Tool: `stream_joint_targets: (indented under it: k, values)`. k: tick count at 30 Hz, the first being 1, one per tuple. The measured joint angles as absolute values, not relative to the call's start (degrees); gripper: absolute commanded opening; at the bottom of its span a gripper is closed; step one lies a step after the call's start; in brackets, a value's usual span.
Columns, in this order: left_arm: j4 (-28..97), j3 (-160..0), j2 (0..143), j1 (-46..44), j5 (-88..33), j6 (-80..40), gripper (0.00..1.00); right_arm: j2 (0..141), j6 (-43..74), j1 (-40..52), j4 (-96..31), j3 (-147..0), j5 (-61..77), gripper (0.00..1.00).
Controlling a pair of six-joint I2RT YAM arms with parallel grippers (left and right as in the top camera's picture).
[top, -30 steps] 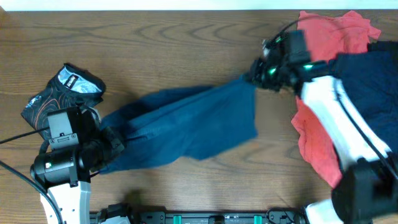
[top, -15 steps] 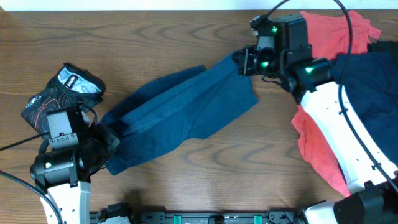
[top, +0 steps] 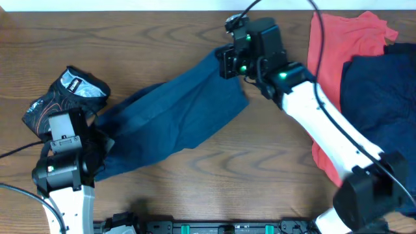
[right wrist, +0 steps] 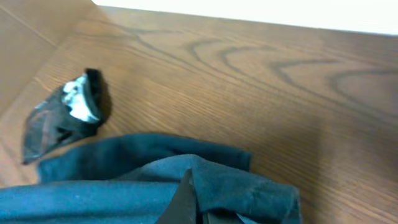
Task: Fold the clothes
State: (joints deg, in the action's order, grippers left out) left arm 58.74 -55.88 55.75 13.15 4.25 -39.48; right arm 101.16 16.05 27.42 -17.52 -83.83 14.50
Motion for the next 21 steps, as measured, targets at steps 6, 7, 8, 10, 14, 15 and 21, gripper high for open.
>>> stream_joint_targets:
  k: [6,7,8,10,14,15,21]
  values:
    - [55.0,-55.8,61.2,13.1,9.3,-40.1,0.06,108.8,15.9,28.7,-11.0,-83.8,13.9,0.01]
    - [54.2,-55.8,62.3,13.1,10.2,-40.2,0.06,110.0,15.9,29.0,-9.9,-83.8,13.8,0.01]
    - [53.6,-55.8,63.3,13.1,11.0,-40.3,0.07,111.1,15.9,29.3,-8.9,-83.8,13.7,0.01]
    - [52.3,-55.8,65.5,13.3,12.6,-40.4,0.07,112.9,15.9,29.8,-6.8,-83.8,13.5,0.01]
    - [49.7,-55.7,70.0,14.1,14.7,-40.5,0.08,116.0,15.9,30.8,-4.1,-83.8,13.2,0.02]
    - [49.1,-55.7,71.2,14.4,15.1,-40.5,0.1,116.8,15.8,31.1,-3.4,-83.8,13.1,0.03]
    - [42.7,-55.7,78.3,18.4,17.7,-40.4,0.57,119.5,15.5,32.3,0.1,-83.8,11.9,0.28]
